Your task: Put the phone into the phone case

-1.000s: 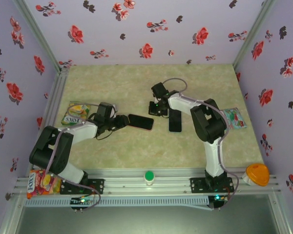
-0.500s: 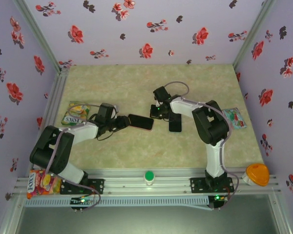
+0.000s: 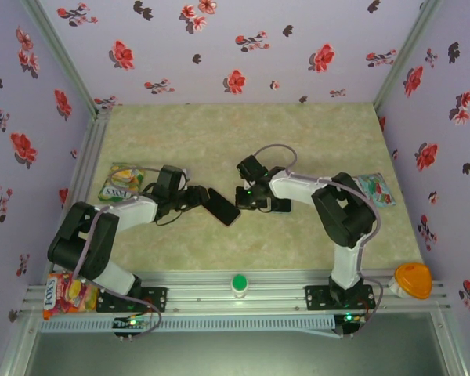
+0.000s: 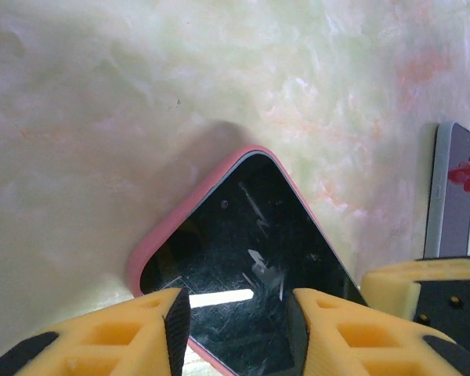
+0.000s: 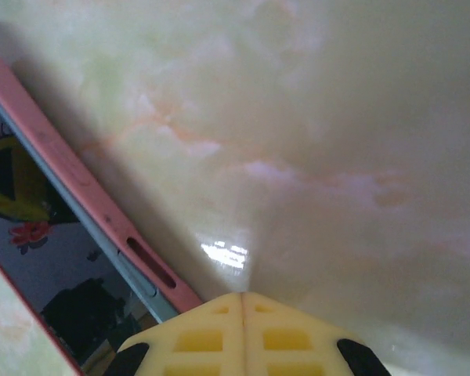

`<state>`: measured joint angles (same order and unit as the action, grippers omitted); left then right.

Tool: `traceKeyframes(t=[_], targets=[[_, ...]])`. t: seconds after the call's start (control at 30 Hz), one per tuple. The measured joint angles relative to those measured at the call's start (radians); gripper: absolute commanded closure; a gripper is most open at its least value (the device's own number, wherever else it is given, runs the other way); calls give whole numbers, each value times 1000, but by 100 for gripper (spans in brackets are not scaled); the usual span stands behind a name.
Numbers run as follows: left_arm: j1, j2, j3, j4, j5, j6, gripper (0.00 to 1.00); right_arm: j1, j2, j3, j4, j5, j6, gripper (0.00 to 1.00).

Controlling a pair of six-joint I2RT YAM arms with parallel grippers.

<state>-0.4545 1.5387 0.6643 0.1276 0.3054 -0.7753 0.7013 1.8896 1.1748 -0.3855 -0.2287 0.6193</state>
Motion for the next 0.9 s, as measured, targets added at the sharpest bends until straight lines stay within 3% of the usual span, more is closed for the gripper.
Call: traceKeyframes(t=[0.9], targets=[[10,5,0,26,-18,5,58,-1,-142,34,-124,68,-18,94]])
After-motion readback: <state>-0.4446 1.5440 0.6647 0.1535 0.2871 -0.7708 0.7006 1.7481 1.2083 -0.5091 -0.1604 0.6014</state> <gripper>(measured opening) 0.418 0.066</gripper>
